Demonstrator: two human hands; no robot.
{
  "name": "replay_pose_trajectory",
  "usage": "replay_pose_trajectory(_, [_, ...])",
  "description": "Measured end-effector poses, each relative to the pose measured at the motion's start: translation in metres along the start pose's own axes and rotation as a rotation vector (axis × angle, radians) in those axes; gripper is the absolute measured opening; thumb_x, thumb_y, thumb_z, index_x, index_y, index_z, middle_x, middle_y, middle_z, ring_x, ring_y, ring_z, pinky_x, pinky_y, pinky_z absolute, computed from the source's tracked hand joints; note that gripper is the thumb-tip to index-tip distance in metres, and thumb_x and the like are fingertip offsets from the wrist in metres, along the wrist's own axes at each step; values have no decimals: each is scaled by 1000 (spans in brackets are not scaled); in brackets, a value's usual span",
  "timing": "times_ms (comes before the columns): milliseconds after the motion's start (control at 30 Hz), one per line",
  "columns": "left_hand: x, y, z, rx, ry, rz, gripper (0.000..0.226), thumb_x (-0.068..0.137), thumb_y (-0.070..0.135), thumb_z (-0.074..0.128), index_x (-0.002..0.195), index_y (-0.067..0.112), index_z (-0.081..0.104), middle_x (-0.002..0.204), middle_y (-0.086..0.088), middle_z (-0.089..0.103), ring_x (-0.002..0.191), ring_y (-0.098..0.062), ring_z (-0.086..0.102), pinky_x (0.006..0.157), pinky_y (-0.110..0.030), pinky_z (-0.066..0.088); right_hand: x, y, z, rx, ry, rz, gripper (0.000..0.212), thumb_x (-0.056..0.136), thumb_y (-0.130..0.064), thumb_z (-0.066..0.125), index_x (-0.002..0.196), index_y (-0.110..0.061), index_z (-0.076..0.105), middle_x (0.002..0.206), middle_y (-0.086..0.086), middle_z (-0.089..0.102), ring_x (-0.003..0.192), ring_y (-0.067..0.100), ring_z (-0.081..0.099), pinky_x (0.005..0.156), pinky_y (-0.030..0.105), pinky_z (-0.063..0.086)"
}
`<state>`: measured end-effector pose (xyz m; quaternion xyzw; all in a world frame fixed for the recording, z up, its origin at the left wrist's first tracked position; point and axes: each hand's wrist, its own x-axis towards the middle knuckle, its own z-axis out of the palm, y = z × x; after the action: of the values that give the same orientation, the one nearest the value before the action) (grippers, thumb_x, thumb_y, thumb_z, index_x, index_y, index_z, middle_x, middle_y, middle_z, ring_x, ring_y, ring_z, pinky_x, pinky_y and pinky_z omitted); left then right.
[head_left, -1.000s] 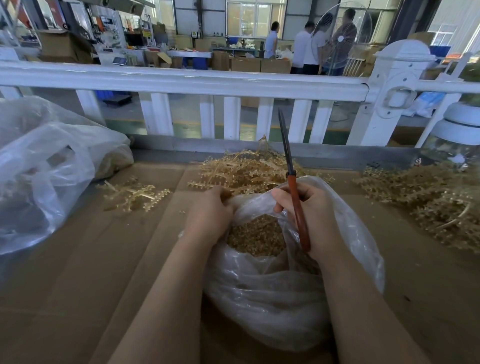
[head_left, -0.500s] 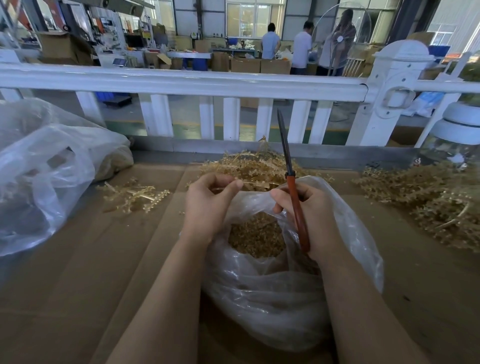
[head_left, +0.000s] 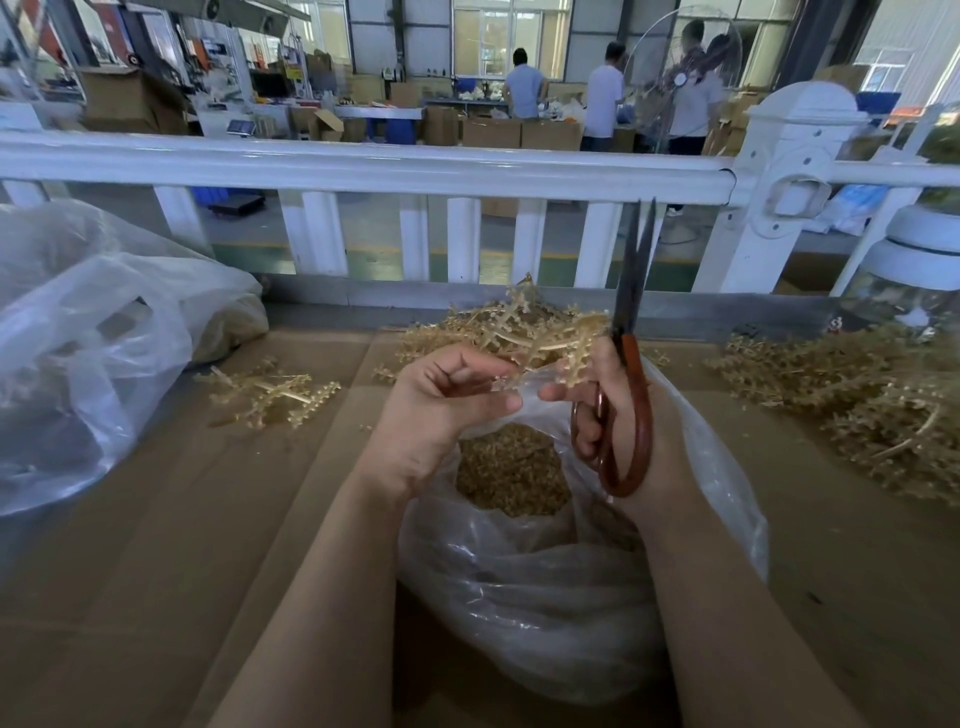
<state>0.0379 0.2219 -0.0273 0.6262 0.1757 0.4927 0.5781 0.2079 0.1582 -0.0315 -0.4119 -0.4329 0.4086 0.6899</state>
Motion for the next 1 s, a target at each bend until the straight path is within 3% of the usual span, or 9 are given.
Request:
replay_pose_trajectory(67, [0,-1,1,4,11,0,33,68,-8,75,75,24,77,79,8,74,78,-4,69,69,-20,55,0,0,-3,28,31,1,51,84,-59,69,97,-10,68,69,11,64,48,23,42,43,23,35])
replay_pose_trajectory(200, [0,-3,0,3,64,-20,32,71,-11,73,71,20,74,90,-4,76,88,-15,71,79,-33,59,0,1,-9,-2,15,9,29,96,-27,68,97,2,63,60,4,59,42,14,33,43,29,19])
replay_pose_trajectory(267, [0,-1,0,-30,74,-50,27,70,-12,73,79,12,65,95,-12,74,91,-21,69,80,-40,57,0,-1,-9,-15,5,0,19,98,-17,62,94,2,61,59,-2,61,42,13,32,45,33,16])
replay_pose_trajectory(367, [-2,3,-4,-150,-34,-149,48,66,-11,78,99,11,51,92,1,74,87,-16,70,75,-31,59,-1,-3,-6,14,11,4,13,97,-16,63,87,-8,61,73,13,64,42,12,32,44,31,17])
replay_pose_trajectory(467, [-5,9,-9,-231,-210,-293,90,52,18,95,129,10,48,114,-7,70,101,-26,69,89,-37,58,-1,-4,-3,32,50,7,13,87,-24,69,74,-21,66,75,28,53,42,15,32,45,36,15])
replay_pose_trajectory(633, [-8,12,-12,-280,-329,-364,124,46,65,89,143,5,41,136,-25,55,121,-39,56,107,-52,44,-2,-6,-4,7,8,12,25,94,-19,66,71,-25,74,68,7,62,41,13,32,44,36,13])
replay_pose_trajectory(733, [-8,12,-9,-175,-306,-413,105,53,67,85,134,9,54,129,-22,62,118,-37,60,105,-51,45,-3,-6,-2,-17,6,-24,27,95,-13,64,74,-23,77,67,3,65,41,7,44,38,18,26])
replay_pose_trajectory(867, [-6,4,4,-38,-172,-420,28,71,24,87,97,21,78,101,-12,75,90,-23,72,78,-31,58,-3,-2,0,-164,-16,-54,16,97,-10,63,93,4,70,57,-5,61,45,4,57,45,11,43])
replay_pose_trajectory(1000, [-3,1,6,-59,-18,-376,17,71,16,78,86,9,73,82,-11,74,70,-18,70,61,-24,55,-3,-1,3,-181,2,-32,13,93,-11,68,92,1,68,53,-8,60,43,1,55,44,8,41])
